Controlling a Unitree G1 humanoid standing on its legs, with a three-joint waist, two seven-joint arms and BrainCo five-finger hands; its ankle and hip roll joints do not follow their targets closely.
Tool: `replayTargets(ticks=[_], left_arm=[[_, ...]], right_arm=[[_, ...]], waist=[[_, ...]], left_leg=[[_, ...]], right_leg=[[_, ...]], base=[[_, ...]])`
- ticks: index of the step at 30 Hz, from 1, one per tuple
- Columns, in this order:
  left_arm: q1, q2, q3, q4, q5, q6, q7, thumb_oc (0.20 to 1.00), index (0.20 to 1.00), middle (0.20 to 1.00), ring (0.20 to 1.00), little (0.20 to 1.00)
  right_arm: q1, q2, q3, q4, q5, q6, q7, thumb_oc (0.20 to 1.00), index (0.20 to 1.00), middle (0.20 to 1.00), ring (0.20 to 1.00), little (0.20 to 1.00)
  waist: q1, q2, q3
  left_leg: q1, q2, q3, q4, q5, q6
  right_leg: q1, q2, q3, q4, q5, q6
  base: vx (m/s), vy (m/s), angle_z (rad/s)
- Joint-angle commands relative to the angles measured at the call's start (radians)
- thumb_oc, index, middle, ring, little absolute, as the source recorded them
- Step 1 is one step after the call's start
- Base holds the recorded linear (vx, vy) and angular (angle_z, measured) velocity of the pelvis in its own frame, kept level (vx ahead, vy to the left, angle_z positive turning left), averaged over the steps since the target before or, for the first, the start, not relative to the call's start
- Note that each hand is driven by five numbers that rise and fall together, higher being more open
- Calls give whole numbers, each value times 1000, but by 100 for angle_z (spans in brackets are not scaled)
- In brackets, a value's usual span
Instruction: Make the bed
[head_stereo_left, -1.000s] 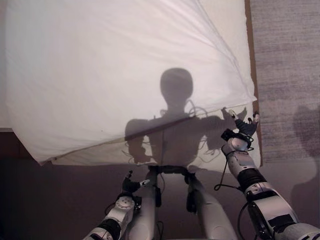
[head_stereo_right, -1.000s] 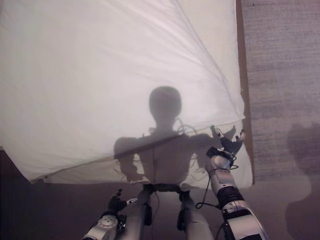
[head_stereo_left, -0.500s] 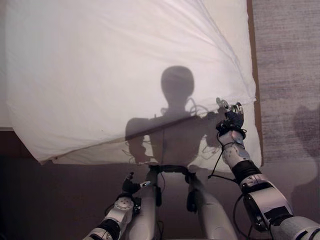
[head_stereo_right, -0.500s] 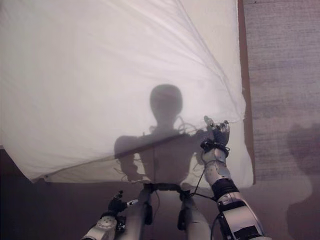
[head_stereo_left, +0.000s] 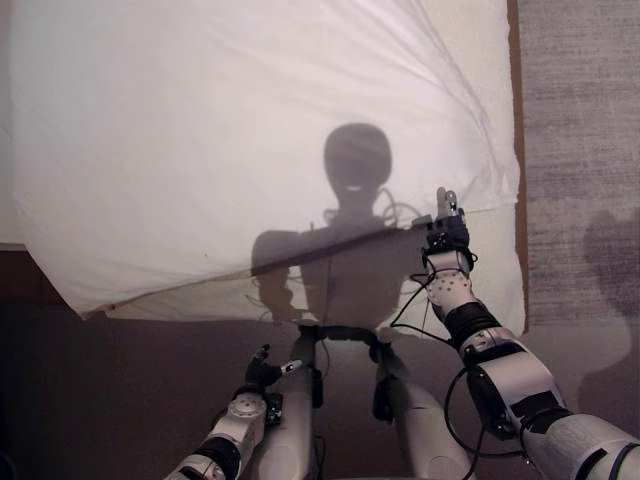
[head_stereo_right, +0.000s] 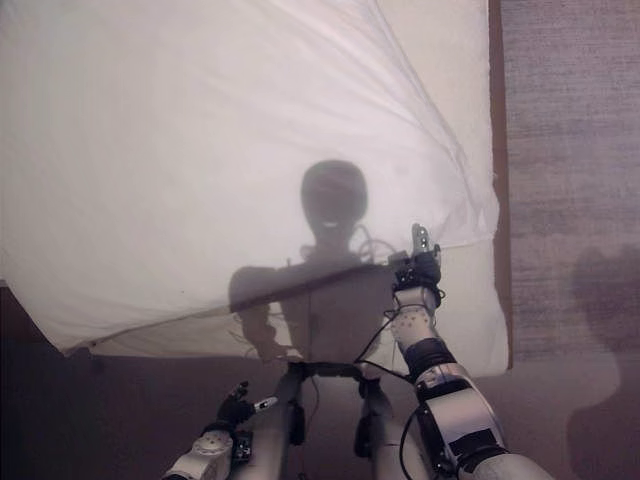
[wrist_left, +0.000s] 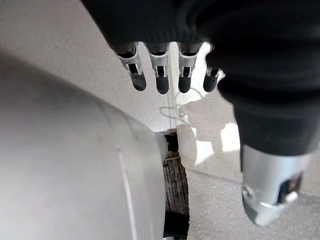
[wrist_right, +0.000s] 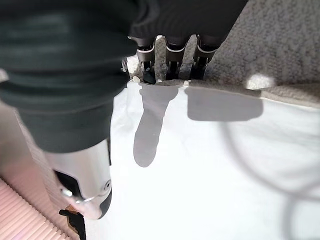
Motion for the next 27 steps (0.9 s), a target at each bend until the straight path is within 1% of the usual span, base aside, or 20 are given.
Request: replayTargets(ticks=[1,5,7,9,10,11,12,13,14,15,17,20,21,25,27], left_arm=[[-11,-3,-9,36,-15,6,-2,1000,1000,1000,1000,1000],[-14,3,-6,27,-2,1,-10,1000,1000,1000,1000,1000],[-13,6,-5,15,-2,-4,-13,1000,1000,1000,1000,1000],[-12,8,-4,11,-2,-5,-14,1000,1000,1000,1000,1000],[-14,9,0,14,3,-7,-13,1000,1000,1000,1000,1000],[-13,9,1,14,3,-7,-13,1000,1000,1000,1000,1000],[-13,9,3,16,11,-4,-7,1000,1000,1000,1000,1000],[-12,8,6,19,15,-2,-2,1000,1000,1000,1000,1000],[-11,8,6,19,15,-2,-2,1000,1000,1000,1000,1000],[-11,6,7,22,19,3,6,1000,1000,1000,1000,1000],[-11,-6,13,37,42,10,31,1000,1000,1000,1000,1000],[-12,-10,15,30,46,5,42,1000,1000,1000,1000,1000],[-11,-10,14,24,50,2,49,1000,1000,1000,1000,1000],[-15,-7,10,24,59,1,60,1000,1000,1000,1000,1000],[-18,-5,12,28,58,1,67,1000,1000,1000,1000,1000]], right_arm=[[-66,9,18,-63,-6,-21,43,1000,1000,1000,1000,1000],[-55,-9,54,-122,-20,-8,90,1000,1000,1000,1000,1000],[-47,-11,63,-165,4,-10,128,1000,1000,1000,1000,1000],[-41,-12,66,-187,11,-23,141,1000,1000,1000,1000,1000],[-20,-2,77,-259,25,-47,163,1000,1000,1000,1000,1000],[-18,-2,79,-263,24,-48,162,1000,1000,1000,1000,1000],[27,12,97,-333,-8,-78,154,1000,1000,1000,1000,1000],[55,16,104,-363,-43,-86,132,1000,1000,1000,1000,1000],[58,17,105,-367,-47,-86,128,1000,1000,1000,1000,1000],[85,28,105,-396,-92,-101,90,1000,1000,1000,1000,1000],[171,28,84,-448,-257,-98,-15,1000,1000,1000,1000,1000],[205,30,64,-448,-291,-101,-42,1000,1000,1000,1000,1000],[230,31,39,-429,-317,-111,-77,1000,1000,1000,1000,1000],[247,40,10,-379,-321,-117,-111,1000,1000,1000,1000,1000],[254,45,4,-321,-306,-104,-121,1000,1000,1000,1000,1000]], waist=[[23,-64,11],[22,-67,17],[22,-66,21],[21,-66,23],[17,-69,25],[17,-69,25],[11,-74,25],[8,-77,25],[7,-77,25],[3,-79,25],[-11,-82,25],[-15,-81,25],[-20,-79,25],[-23,-76,25],[-27,-75,25]], left_leg=[[53,-67,11,-1,-74,-22],[53,-69,11,-1,-72,-22],[50,-69,10,-1,-71,-22],[50,-70,10,-1,-71,-23],[47,-70,10,-1,-70,-24],[47,-70,10,-1,-70,-24],[45,-69,11,-1,-69,-24],[44,-69,12,-1,-69,-23],[45,-69,12,-1,-69,-23],[44,-68,12,-1,-69,-23],[40,-69,14,-1,-70,-21],[38,-70,14,-1,-71,-19],[37,-70,15,-1,-72,-18],[40,-71,19,-1,-74,-15],[42,-71,23,-1,-76,-14]], right_leg=[[-23,-92,49,-10,97,82],[-24,-95,47,-7,99,83],[-26,-96,48,-6,100,83],[-26,-97,47,-5,100,84],[-29,-98,46,-4,102,84],[-29,-98,46,-4,102,84],[-33,-99,45,-1,103,85],[-35,-100,46,0,103,85],[-34,-100,46,0,103,85],[-35,-101,45,1,103,85],[-40,-102,45,1,103,87],[-41,-103,45,1,104,88],[-43,-105,46,1,105,89],[-44,-106,51,2,105,90],[-46,-107,58,1,108,91]], base=[[0,0,0],[0,0,0],[0,0,0],[0,0,0],[0,0,0],[0,0,0],[0,0,0],[0,0,0],[0,0,0],[-14,6,3],[-19,12,5],[-13,13,5],[-12,18,3],[-4,9,1],[0,0,0]])
